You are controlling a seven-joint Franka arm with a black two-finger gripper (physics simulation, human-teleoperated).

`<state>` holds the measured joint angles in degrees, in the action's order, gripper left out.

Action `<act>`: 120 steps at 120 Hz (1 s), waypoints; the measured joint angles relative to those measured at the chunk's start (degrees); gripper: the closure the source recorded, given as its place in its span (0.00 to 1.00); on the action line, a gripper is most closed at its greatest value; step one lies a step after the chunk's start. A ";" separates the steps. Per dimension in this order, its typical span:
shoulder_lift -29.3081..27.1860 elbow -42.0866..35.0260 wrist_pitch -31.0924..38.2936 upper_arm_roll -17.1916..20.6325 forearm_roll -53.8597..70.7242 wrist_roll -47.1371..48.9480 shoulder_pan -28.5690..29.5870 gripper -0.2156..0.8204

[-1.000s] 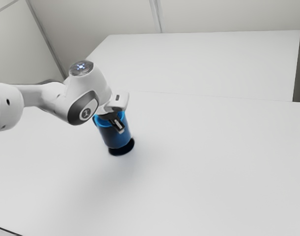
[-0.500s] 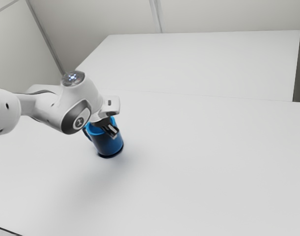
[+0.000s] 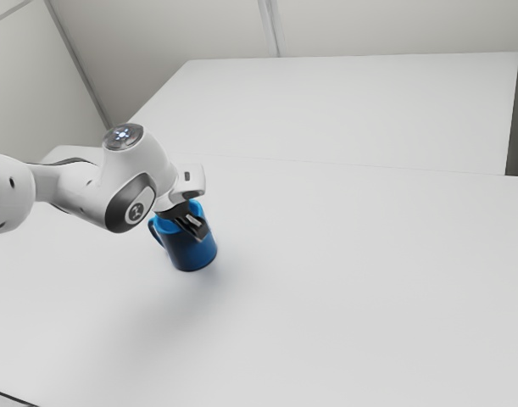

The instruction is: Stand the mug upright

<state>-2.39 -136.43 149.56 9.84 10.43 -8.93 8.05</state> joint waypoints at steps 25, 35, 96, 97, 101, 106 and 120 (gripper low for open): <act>-0.39 0.01 -0.05 0.08 -0.16 0.06 -0.43 0.33; -1.24 0.01 -0.21 0.09 -0.32 0.09 -0.54 0.29; 0.03 22.85 -15.35 1.07 -5.42 -0.03 -2.00 0.22; 0.56 24.08 -16.28 1.02 -5.67 -0.03 -2.08 0.22; 2.48 28.35 -19.85 0.81 -6.57 -0.06 -2.36 0.21; 5.33 33.80 -24.56 0.38 -7.66 -0.10 -2.93 0.21; 11.77 44.01 -35.67 -2.47 -9.73 -0.19 -4.58 0.21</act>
<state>9.37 -92.43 113.89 7.38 0.70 -9.12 3.48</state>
